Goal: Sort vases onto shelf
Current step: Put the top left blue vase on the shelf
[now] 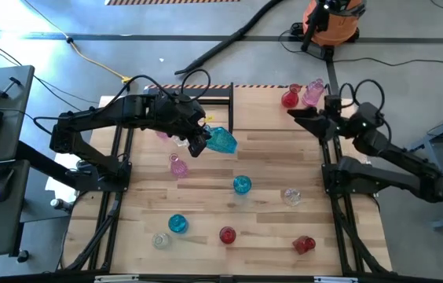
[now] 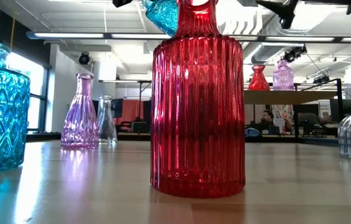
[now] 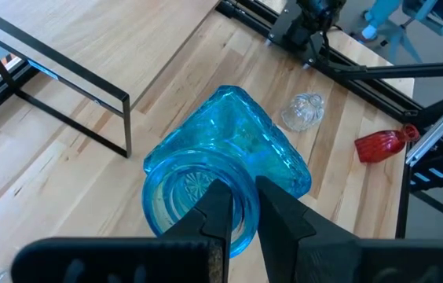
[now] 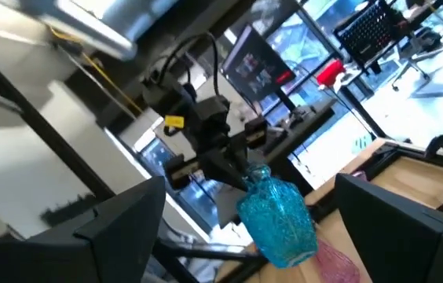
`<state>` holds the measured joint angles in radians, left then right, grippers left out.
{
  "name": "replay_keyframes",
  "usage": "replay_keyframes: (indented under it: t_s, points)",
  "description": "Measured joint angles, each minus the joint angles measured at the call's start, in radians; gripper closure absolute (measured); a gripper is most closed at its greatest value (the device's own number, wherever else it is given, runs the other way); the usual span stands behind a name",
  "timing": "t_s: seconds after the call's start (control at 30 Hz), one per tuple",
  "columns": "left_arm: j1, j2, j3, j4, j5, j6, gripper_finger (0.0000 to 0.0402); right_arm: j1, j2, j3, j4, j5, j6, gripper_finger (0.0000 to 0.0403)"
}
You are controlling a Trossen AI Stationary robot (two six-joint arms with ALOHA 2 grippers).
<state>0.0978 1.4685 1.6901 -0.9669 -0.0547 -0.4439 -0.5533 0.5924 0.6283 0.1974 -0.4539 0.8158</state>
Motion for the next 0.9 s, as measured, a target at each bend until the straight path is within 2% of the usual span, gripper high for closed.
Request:
replay_keyframes:
  t_s: [0.43,0.9]
  points:
    - [0.000,0.000,0.000,0.000,0.000,-0.001,0.0371,0.004,0.187,0.146,-0.036,-0.079,-0.155,0.0050]
    - [0.000,0.000,0.000,0.000,0.000,-0.001,0.0371,0.170,0.395,0.239,-0.045,-0.075,-0.333,0.0050]
